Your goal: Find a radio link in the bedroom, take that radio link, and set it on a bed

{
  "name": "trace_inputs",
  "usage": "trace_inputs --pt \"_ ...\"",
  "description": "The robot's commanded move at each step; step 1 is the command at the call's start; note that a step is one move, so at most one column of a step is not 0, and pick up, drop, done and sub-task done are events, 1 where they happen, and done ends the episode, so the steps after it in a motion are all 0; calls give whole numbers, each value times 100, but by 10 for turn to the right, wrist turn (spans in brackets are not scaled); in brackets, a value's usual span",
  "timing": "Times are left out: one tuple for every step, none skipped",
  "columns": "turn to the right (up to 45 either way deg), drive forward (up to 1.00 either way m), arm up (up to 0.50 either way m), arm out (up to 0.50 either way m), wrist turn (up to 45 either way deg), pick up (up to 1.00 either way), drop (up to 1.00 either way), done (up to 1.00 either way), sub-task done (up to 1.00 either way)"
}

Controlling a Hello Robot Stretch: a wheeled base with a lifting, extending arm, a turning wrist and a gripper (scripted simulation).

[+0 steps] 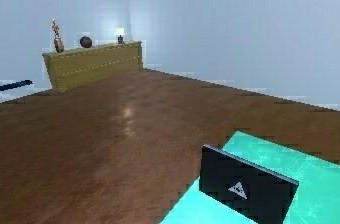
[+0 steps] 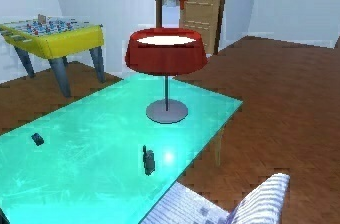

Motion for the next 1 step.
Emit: trace_inputs --pt "0 0 26 0 0 0 0 0 0"
